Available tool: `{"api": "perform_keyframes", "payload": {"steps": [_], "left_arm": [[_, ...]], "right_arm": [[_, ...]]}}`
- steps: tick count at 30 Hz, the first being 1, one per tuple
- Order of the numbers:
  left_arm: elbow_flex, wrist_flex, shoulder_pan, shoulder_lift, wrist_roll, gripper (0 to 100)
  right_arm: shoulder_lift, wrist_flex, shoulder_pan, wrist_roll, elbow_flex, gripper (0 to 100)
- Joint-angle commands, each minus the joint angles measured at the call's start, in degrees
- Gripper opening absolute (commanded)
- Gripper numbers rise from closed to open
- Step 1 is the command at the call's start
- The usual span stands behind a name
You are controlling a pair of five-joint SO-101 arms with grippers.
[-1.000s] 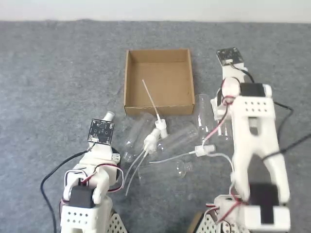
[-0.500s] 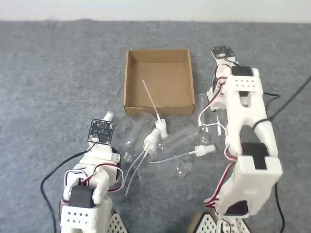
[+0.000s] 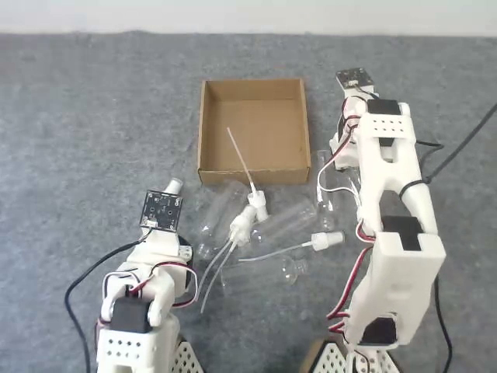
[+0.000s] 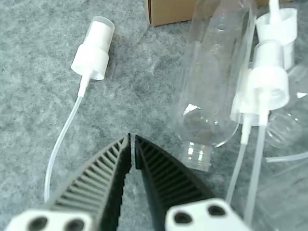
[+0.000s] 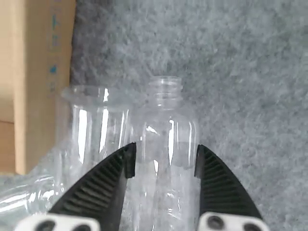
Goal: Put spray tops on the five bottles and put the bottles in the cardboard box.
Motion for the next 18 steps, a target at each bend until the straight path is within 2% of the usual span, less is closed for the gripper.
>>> {"api": "perform_keyframes", "payload": {"steps": [1, 12, 18], "left_arm": [[-0.7, 0.3, -0.3, -1.1, 0.1, 2], [-0.7, 0.3, -0.3, -1.1, 0.1, 1], [-0.7, 0.3, -0.3, -1.1, 0.1, 1]], "right_arm": [[1.5, 0.6, -0.5, 0.6, -3.3, 16.7], [4.3, 0.8, 0.4, 0.9, -3.3, 16.2], [3.9, 4.9, 1.9, 0.9, -4.1, 16.2]]}}
